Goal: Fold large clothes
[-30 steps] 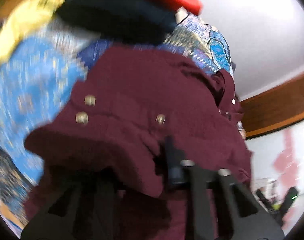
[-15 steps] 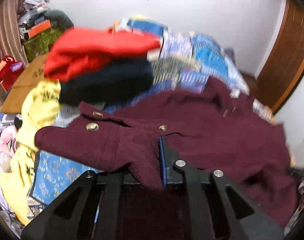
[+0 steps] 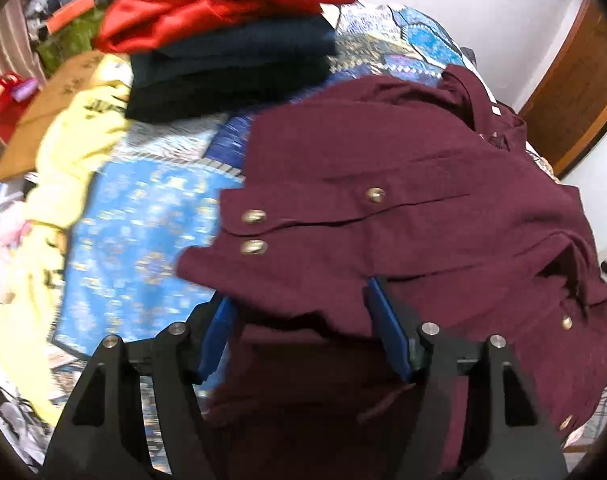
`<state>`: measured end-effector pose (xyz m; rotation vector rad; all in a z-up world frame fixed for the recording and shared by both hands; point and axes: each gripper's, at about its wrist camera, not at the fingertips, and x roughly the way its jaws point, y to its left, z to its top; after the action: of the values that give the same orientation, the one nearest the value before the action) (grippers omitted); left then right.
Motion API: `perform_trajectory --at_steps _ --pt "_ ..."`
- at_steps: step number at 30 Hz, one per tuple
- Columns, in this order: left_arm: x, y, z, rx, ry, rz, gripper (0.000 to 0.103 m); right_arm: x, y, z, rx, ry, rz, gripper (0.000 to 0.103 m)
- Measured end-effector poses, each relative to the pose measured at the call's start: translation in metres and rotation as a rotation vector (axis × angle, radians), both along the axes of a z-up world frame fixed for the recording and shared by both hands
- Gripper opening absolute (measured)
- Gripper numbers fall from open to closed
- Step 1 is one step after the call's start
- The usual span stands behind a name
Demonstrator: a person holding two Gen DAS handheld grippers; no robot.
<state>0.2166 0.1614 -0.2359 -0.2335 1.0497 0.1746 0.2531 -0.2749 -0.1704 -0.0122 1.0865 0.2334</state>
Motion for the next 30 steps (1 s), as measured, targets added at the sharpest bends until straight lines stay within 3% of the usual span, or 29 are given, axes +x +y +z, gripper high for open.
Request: perform_trajectory --at_steps 6,12,18,22,25,28,30 --pt "-0.004 0.027 0.022 0.015 -0.039 0.032 0.065 0.014 -0.006 0.024 -0.046 -0.124 0.002 0.071" --pt "0.036 0.057 0.023 -0.075 -0.071 0.046 0.070 0.038 -0.018 0.029 0.009 -0.163 -0.036 0.071" --pt "0.093 0.081 -0.018 -0.243 -0.005 0.003 0.070 0.080 -0.038 0.006 0.083 -0.055 -0.063 0.071" --pt "0.117 0.093 -0.044 -0.293 0.050 0.021 0.070 0.112 -0.054 -0.023 0.169 0.068 -0.090 0.071" --pt "0.126 0.099 -0.064 -0.386 0.080 0.004 0.071 0.131 -0.056 -0.044 0.208 0.144 -0.086 0.071" --pt "0.132 0.107 -0.087 -0.623 0.090 -0.010 0.071 0.142 -0.048 -0.059 0.236 0.191 -0.068 0.061" --pt "0.133 0.111 -0.093 -0.682 0.067 0.011 0.071 0.144 -0.037 -0.060 0.206 0.179 -0.038 0.055"
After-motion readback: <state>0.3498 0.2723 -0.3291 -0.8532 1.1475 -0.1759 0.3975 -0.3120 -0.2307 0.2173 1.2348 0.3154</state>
